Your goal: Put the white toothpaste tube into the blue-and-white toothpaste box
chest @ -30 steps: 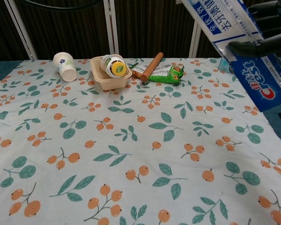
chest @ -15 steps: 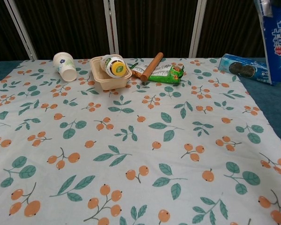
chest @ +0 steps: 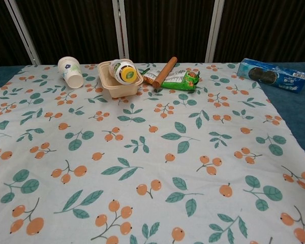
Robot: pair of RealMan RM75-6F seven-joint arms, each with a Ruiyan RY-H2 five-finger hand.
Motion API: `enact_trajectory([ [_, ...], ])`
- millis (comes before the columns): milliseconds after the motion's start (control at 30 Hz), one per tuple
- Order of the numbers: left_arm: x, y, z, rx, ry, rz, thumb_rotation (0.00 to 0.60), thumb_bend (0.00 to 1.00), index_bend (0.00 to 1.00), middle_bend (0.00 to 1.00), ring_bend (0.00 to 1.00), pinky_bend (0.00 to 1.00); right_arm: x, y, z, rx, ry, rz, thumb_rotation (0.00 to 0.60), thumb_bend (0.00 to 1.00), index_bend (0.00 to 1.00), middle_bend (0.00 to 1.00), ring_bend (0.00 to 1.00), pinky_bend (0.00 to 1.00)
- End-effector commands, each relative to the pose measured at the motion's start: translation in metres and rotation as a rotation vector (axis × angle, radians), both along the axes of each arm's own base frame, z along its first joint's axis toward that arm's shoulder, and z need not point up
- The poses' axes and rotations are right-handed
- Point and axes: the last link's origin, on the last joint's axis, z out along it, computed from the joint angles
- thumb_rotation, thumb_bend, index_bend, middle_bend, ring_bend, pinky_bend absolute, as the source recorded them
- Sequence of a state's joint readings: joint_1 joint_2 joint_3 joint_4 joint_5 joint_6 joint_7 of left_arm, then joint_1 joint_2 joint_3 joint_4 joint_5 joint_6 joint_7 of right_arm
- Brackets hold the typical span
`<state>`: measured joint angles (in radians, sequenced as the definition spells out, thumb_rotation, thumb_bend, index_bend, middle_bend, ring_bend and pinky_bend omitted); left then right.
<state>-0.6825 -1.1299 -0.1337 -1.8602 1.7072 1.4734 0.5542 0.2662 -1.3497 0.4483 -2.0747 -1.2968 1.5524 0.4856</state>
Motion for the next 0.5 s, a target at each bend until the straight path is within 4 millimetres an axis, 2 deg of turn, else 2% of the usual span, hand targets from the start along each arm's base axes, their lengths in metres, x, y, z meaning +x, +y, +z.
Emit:
enact_trajectory([
  [33, -0.049, -0.019, 0.010, -0.024, -0.015, 0.083, 0.600, 0.05, 0.30, 0.29, 0.27, 0.39, -0.002, 0.001, 0.004, -0.006, 0.017, -0.001, 0.600, 0.41, 0.24, 0.37, 0.29, 0.38],
  [167, -0.098, -0.045, 0.007, -0.075, -0.108, 0.222, 0.600, 0.05, 0.30, 0.28, 0.27, 0.38, -0.013, 0.002, 0.000, 0.030, 0.028, -0.032, 0.600, 0.45, 0.46, 0.50, 0.47, 0.48],
  [267, -0.130, -0.065, 0.001, -0.113, -0.157, 0.315, 0.600, 0.05, 0.30, 0.28, 0.27, 0.38, -0.020, 0.001, -0.004, 0.041, 0.062, -0.056, 0.600, 0.48, 0.55, 0.57, 0.54, 0.54],
  [367, -0.158, -0.082, -0.007, -0.140, -0.165, 0.395, 0.600, 0.05, 0.30, 0.28, 0.27, 0.38, -0.023, 0.000, -0.006, 0.048, 0.080, -0.063, 0.600, 0.49, 0.57, 0.58, 0.55, 0.55],
  [500, -0.185, -0.096, -0.011, -0.154, -0.163, 0.467, 0.600, 0.05, 0.29, 0.28, 0.27, 0.38, -0.028, 0.003, -0.010, 0.062, 0.135, -0.074, 0.600, 0.50, 0.58, 0.59, 0.56, 0.55],
])
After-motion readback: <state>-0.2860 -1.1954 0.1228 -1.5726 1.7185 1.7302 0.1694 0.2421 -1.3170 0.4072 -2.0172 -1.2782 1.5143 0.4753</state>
